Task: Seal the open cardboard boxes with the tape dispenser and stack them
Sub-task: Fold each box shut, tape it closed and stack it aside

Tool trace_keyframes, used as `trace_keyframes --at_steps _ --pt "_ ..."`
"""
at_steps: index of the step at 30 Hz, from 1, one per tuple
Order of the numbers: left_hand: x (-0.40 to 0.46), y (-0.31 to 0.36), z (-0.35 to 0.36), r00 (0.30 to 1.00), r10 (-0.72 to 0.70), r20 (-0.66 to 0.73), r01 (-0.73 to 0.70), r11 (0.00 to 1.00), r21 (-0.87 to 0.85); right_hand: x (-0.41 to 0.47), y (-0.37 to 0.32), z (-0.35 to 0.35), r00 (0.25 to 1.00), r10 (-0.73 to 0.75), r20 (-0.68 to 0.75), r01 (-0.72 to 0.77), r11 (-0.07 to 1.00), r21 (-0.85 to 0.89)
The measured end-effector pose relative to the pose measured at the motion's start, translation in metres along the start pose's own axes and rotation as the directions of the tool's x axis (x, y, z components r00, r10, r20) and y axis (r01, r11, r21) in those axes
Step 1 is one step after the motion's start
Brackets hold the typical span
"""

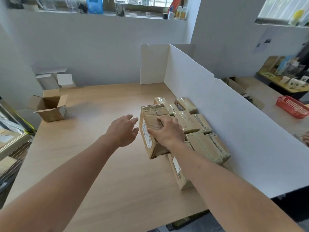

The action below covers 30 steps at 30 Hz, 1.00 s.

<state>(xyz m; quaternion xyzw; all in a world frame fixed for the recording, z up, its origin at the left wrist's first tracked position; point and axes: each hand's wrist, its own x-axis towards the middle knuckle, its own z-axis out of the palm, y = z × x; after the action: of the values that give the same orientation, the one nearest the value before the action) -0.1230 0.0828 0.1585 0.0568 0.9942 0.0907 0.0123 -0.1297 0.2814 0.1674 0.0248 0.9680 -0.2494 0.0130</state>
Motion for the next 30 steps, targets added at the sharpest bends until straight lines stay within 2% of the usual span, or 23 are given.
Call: trace_keyframes --at_steps 13,23,30 --pt "0.142 -0.024 0.042 0.995 -0.022 0.093 0.024 0.999 -0.022 0.14 0.005 0.04 0.996 0.046 0.071 -0.047 0.999 0.003" --pt "0.227 -0.044 0.069 0.983 -0.142 0.118 0.145 0.989 -0.02 0.247 0.002 0.091 0.993 0.007 0.121 -0.009 1.0 0.023" --pt "0.271 -0.073 0.094 0.979 -0.167 0.121 0.168 0.986 0.0 0.298 -0.011 0.134 0.991 0.05 0.124 -0.05 0.999 -0.003"
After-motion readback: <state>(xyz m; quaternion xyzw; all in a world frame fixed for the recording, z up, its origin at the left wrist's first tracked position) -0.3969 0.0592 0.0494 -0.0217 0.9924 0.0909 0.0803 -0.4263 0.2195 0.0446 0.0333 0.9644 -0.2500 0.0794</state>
